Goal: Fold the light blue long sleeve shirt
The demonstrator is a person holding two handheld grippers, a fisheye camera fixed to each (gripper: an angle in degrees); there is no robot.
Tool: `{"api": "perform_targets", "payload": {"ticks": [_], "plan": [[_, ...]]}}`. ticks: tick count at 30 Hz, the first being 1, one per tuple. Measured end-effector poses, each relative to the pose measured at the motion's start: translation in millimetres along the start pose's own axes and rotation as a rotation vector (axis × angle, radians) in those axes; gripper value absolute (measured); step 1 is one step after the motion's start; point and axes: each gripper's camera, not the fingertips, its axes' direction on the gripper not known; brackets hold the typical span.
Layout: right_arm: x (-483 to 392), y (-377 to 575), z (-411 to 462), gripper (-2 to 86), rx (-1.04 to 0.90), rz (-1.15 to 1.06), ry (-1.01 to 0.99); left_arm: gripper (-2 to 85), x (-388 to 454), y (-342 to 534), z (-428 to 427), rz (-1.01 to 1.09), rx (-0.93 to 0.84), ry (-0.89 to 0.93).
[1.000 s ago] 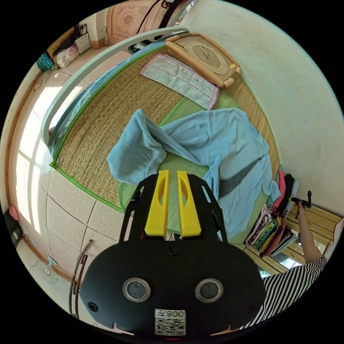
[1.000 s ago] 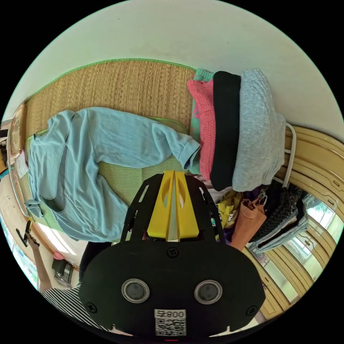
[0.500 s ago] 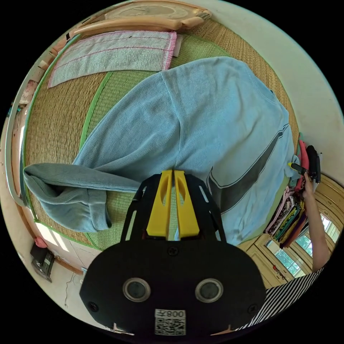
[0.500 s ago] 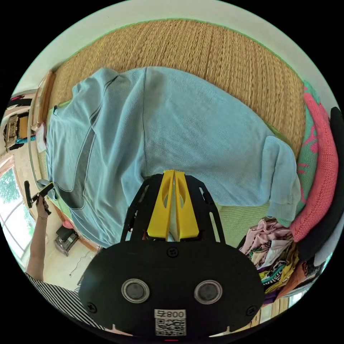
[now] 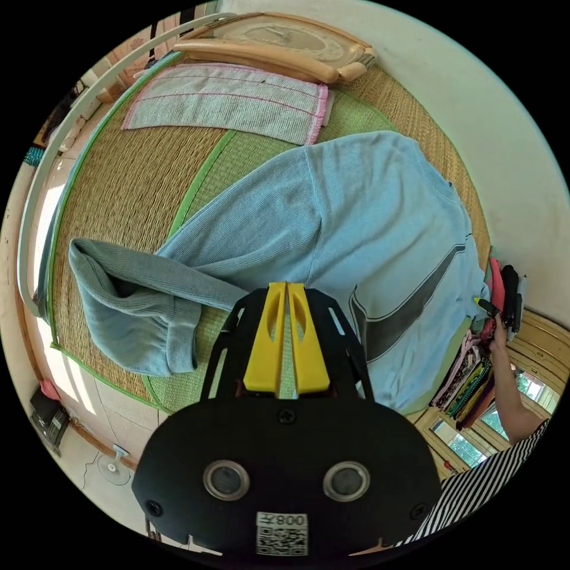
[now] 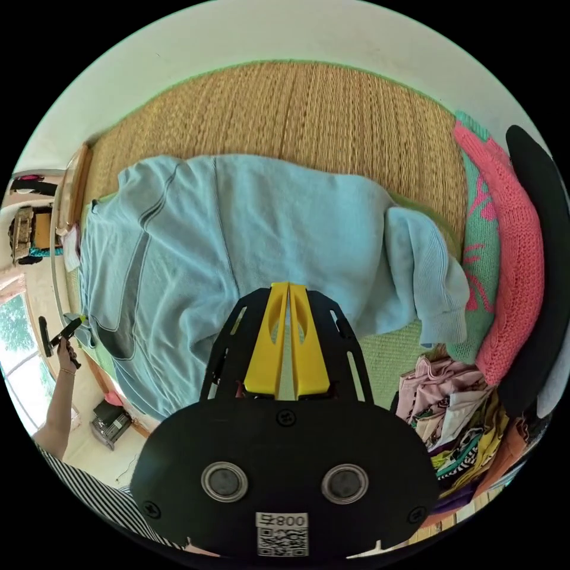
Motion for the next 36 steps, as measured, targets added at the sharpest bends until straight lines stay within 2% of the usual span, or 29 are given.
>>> {"api": "perform_targets", "payload": {"ticks": [7,12,16,20,22,25,30,36], "plan": [[-54,-61,6,0.1,0.057,-0.135,0.020,0.2,43,-40,-24,0.037,0.063,-0.020],[-73,-78,27,0.1,0.034,-0.193,0.103,0.2,58,-54,-26,0.045,0.016,-0.087],[-48,-67,22,0.1,0.051,-0.107,0.127,0.2,58,-48,-40,0.019,0.019,-0.027],[-21,-56,15,0.1,0.068,-0.010,0.025,0.2,64,-44,-52,-0.015,0.023,-0.011],[-29,-53,9,0.1,0.103,-0.030,0.012,0.2,81,-42,-65,0.037,0.063,-0.016],[-57,-50,-1,0.1,0.158,-0.113,0.021,0.2,110,-43,-79,0.147,0.112,0.005],[-127,-54,4,0.2,0.192,-0.284,-0.094,0.2,154,-63,-81,0.245,0.142,0.079],[-192,-72,26,1.3,0.183,-0.383,-0.059,0.5,211,-97,-76,0.332,0.170,0.133]]}}
